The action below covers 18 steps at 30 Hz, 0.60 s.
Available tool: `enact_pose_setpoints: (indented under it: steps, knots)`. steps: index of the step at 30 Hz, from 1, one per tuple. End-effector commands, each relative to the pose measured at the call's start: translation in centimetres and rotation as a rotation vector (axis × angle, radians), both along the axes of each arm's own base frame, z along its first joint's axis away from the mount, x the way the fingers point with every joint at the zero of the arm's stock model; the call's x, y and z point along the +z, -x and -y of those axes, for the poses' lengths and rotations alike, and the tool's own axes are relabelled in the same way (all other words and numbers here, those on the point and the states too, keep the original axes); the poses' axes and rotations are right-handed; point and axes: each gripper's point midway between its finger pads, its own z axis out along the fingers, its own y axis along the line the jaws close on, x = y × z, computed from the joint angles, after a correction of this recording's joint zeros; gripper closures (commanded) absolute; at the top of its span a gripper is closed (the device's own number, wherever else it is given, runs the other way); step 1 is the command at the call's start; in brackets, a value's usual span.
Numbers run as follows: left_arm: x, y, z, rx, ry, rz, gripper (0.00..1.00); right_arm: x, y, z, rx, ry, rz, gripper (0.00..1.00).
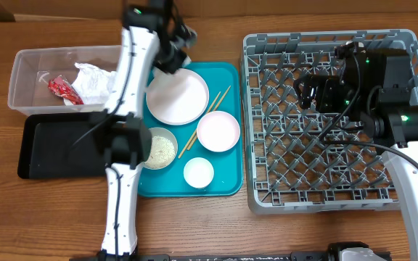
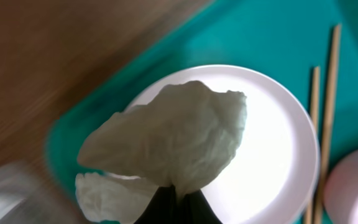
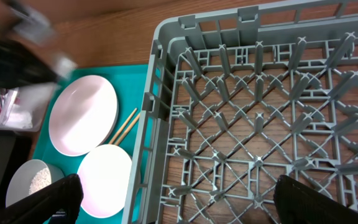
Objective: Sort waste into correct bins and load items into the dishwasher
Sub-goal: 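Grasp the remaining tissue on the plate with the left gripper, drop in bin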
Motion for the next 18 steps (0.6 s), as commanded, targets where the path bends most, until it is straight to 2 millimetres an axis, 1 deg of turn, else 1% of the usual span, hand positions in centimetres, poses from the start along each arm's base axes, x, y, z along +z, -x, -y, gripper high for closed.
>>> enact_pose_setpoints:
  steps: [1, 2, 3, 4, 6, 8, 9, 10, 11, 12, 13, 14, 15, 16, 18]
  knots:
    - [10.9, 0.6, -7.1, 0.292, -0.017, 0.195, 0.96, 0.9, -0.3, -0.1, 0.001, -0.010, 0.024, 0.00]
    - [11.0, 1.0, -8.4, 0.326, -0.020, 0.184, 0.96, 0.9, -0.3, -0.1, 0.001, -0.010, 0.023, 0.00]
    - [10.8, 1.5, -10.1, 0.376, -0.022, 0.157, 0.96, 0.9, -0.3, -0.1, 0.001, -0.010, 0.023, 0.00]
    - [10.6, 1.9, -11.2, 0.408, -0.024, 0.140, 0.96, 0.9, -0.3, -0.1, 0.001, -0.010, 0.023, 0.00]
    - [9.3, 2.6, -14.2, 0.501, -0.025, 0.082, 0.96, 0.9, -0.3, -0.1, 0.001, -0.010, 0.023, 0.00]
    - [7.4, 2.8, -16.8, 0.568, -0.022, 0.032, 0.96, 0.9, -0.3, -0.1, 0.001, -0.010, 0.023, 0.00]
    - [6.4, 2.7, -18.0, 0.593, -0.019, 0.014, 0.91, 0.9, -0.3, -0.1, 0.001, -0.010, 0.023, 0.00]
    - [5.8, 2.6, -18.6, 0.604, -0.018, 0.006, 0.84, 0.9, -0.3, -0.1, 0.001, -0.010, 0.023, 0.00]
    - [4.8, 2.4, -19.5, 0.620, -0.016, -0.009, 0.69, 0.9, -0.3, -0.1, 0.001, -0.010, 0.023, 0.00]
    - [3.4, 2.1, -20.2, 0.635, -0.002, -0.028, 0.40, 0.9, -0.3, -0.1, 0.001, -0.010, 0.023, 0.00]
    - [2.9, 2.0, -20.4, 0.639, 0.012, -0.039, 0.29, 0.9, -0.3, -0.1, 0.001, -0.010, 0.023, 0.00]
    - [2.1, 1.9, -20.5, 0.643, 0.031, -0.056, 0.11, 0.9, -0.3, -0.1, 0.001, -0.010, 0.023, 0.00]
    - [1.4, 1.9, -20.4, 0.645, 0.056, -0.073, 0.03, 0.9, -0.3, -0.1, 0.001, -0.010, 0.023, 0.00]
    - [1.0, 1.8, -20.2, 0.643, 0.079, -0.083, 0.00, 0.9, -0.3, -0.1, 0.001, -0.010, 0.022, 0.00]
    - [1.1, 1.4, -20.1, 0.631, 0.092, -0.067, 0.00, 0.9, -0.3, -0.1, 0.001, -0.011, 0.023, 0.00]
